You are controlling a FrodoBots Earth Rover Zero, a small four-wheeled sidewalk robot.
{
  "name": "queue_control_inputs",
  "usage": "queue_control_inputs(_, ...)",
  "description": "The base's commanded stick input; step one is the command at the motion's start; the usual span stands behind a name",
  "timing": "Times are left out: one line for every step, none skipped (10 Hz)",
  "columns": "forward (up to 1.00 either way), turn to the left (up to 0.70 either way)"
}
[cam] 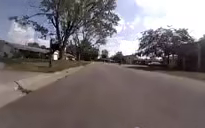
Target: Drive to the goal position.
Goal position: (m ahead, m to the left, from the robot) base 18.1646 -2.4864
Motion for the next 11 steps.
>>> queue_control_inputs(1.00, 0.00)
queue_control_inputs(1.00, 0.00)
queue_control_inputs(1.00, 0.00)
queue_control_inputs(0.90, 0.00)
queue_control_inputs(0.76, 0.00)
queue_control_inputs(0.63, 0.00)
queue_control_inputs(0.49, 0.00)
queue_control_inputs(0.36, 0.00)
queue_control_inputs(0.22, 0.00)
queue_control_inputs(0.09, 0.00)
queue_control_inputs(0.00, 0.00)
